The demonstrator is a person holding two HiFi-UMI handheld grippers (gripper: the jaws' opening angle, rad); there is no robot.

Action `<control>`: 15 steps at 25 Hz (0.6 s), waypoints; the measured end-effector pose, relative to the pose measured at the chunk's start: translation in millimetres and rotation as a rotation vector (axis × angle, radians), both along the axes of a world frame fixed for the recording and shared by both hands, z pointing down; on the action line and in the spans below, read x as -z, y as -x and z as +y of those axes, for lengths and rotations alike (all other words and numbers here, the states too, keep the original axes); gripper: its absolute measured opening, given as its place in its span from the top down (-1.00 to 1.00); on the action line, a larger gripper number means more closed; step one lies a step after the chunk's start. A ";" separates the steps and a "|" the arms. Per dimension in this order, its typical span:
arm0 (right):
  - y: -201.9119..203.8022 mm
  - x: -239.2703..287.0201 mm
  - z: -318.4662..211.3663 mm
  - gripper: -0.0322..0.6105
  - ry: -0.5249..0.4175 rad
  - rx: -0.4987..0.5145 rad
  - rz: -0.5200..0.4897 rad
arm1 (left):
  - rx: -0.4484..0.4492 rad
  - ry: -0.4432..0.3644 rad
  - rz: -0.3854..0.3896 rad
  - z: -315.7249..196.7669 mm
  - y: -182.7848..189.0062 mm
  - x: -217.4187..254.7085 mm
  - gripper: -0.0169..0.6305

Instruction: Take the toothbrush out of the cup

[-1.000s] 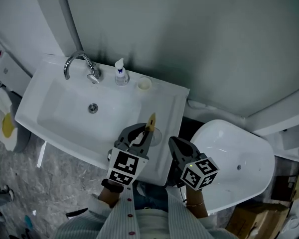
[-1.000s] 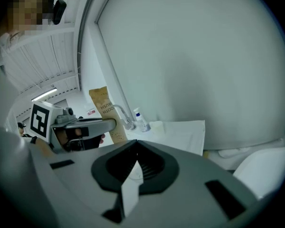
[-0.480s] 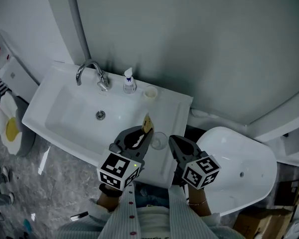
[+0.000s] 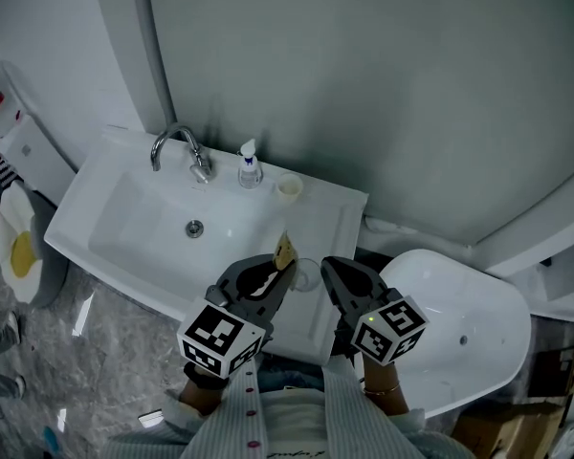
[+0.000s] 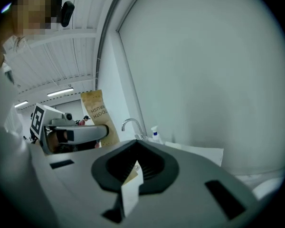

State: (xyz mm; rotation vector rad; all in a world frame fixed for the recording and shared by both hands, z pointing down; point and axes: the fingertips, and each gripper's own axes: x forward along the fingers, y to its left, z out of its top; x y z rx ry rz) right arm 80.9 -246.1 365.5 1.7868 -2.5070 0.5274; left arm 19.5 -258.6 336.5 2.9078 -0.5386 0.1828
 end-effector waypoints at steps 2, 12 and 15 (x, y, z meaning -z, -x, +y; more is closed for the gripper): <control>-1.2 5.4 1.7 0.86 -0.013 -0.001 0.003 | -0.023 -0.006 -0.005 6.4 -2.0 0.9 0.82; -11.2 28.8 6.8 0.86 -0.057 -0.010 0.035 | -0.093 -0.030 -0.004 23.6 -11.3 10.0 0.82; -11.8 29.3 7.3 0.86 -0.058 -0.009 0.033 | -0.105 -0.031 -0.006 25.3 -13.8 11.5 0.82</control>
